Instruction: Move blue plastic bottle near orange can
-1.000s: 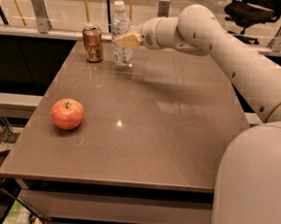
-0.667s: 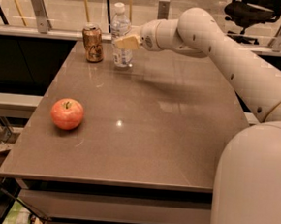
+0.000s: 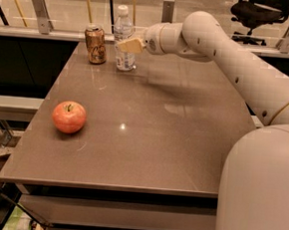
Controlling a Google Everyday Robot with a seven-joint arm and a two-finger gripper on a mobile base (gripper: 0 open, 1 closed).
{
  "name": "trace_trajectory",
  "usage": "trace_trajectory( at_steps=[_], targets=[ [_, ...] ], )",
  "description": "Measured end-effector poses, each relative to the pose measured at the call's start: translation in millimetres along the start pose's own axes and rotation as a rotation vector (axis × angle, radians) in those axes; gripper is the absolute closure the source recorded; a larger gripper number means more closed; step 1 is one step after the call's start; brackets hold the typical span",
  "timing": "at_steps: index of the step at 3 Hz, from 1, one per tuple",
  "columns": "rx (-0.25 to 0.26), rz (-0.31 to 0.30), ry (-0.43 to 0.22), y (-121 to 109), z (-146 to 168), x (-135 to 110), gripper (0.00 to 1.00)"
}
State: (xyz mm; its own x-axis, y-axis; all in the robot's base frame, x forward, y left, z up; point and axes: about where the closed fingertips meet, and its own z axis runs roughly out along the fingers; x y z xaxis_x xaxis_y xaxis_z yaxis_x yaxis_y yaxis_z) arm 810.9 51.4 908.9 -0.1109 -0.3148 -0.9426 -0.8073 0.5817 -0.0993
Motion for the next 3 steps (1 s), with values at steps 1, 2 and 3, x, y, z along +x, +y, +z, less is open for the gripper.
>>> trace_trajectory(
  at_steps=[1,2,3],
  targets=[
    [-0.005,0.0,0.001,2.2,2.7,0.4,0.82],
    [-0.009,0.001,0.001,4.2,5.1,0.8,0.59],
    [-0.013,0.001,0.002,6.2,7.6,1.2,0.35]
  ],
)
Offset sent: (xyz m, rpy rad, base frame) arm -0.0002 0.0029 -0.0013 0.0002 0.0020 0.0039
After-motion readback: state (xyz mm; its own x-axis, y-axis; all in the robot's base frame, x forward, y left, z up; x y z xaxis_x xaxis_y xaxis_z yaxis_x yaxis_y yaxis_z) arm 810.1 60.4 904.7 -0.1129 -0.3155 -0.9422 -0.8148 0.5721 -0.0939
